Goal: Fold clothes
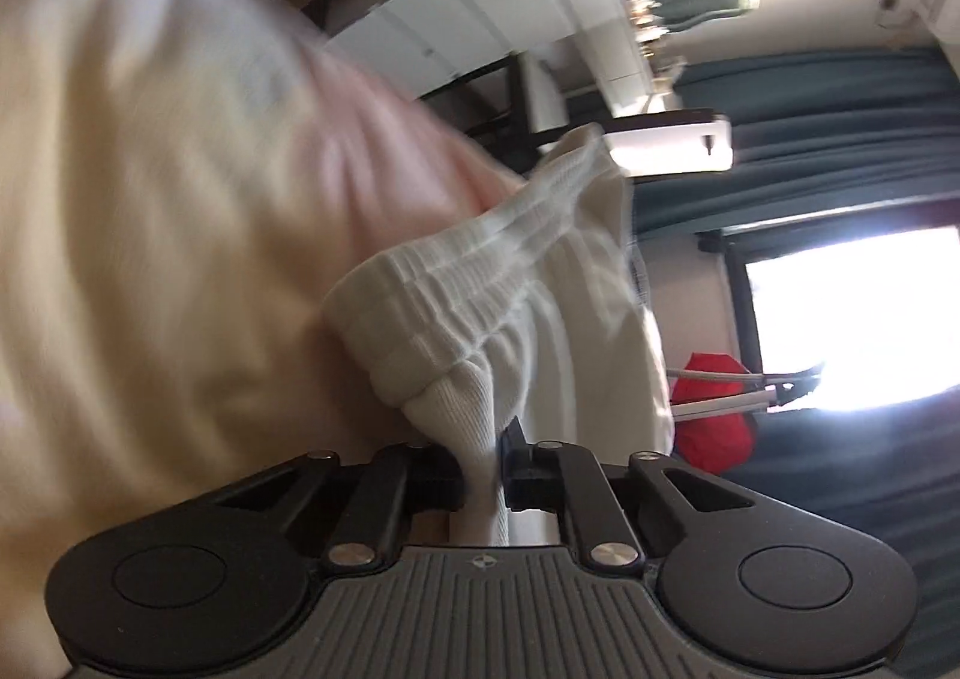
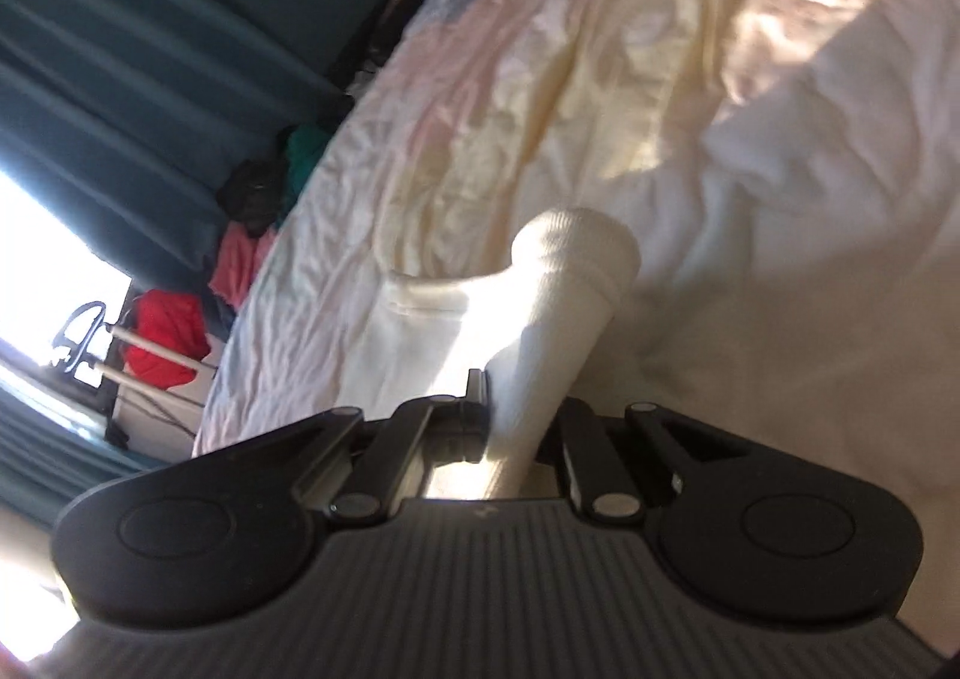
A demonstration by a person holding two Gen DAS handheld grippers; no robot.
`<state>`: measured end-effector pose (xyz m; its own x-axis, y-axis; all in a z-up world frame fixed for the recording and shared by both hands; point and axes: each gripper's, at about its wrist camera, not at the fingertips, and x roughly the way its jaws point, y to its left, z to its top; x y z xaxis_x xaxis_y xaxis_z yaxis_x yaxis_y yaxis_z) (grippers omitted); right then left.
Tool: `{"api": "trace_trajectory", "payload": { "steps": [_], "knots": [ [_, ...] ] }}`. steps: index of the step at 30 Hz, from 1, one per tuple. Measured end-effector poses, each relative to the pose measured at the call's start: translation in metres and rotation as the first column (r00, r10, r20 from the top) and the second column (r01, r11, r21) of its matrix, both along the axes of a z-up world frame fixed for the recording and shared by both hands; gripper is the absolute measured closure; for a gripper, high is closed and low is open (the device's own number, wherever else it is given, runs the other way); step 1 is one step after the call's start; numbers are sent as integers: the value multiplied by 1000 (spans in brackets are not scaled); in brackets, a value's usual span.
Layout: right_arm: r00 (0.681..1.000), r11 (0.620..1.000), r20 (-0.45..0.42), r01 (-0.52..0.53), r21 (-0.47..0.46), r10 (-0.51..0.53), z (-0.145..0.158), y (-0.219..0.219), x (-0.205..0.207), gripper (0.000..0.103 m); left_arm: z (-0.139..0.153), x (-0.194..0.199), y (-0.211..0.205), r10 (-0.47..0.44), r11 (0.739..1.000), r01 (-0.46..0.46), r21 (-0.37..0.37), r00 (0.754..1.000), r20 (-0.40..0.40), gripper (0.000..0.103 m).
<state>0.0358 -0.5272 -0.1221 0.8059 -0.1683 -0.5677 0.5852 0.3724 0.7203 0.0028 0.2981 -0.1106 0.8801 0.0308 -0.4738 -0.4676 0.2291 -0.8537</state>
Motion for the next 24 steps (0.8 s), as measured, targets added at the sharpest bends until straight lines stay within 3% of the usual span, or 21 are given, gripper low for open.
{"api": "trace_trajectory", "payload": {
  "steps": [2,7,12,14,17,18,22,23,24],
  "knots": [
    [1000,1000,-11,19,-14,-20,0,-2,-3,97,22,-8,6,0,999,-1,54,1000,7,94],
    [996,992,-13,90,-88,-92,11,1,-15,97,80,-42,51,54,995,-55,79,998,20,98],
    [987,973,-69,129,-191,-145,25,11,-26,97,99,-57,66,-27,983,47,176,993,-117,98],
    [977,973,-156,111,-203,-144,22,11,-24,97,97,-60,66,-54,967,99,236,980,-190,98],
    [953,987,-281,75,-145,-114,2,5,-20,97,84,-55,59,-89,935,188,301,945,-314,96],
    [945,989,-310,63,-131,-101,-4,4,-19,96,80,-55,56,-93,923,208,325,937,-338,92],
    [927,976,-371,-36,-217,-48,3,14,-4,93,81,-43,39,-60,856,290,429,879,-474,75],
    [933,973,-357,-40,-228,-45,7,16,-4,92,85,-40,35,-45,834,303,460,870,-491,65],
    [938,970,-343,-43,-239,-42,10,17,-4,85,89,-40,29,-32,811,311,496,869,-493,50]
  ]
}}
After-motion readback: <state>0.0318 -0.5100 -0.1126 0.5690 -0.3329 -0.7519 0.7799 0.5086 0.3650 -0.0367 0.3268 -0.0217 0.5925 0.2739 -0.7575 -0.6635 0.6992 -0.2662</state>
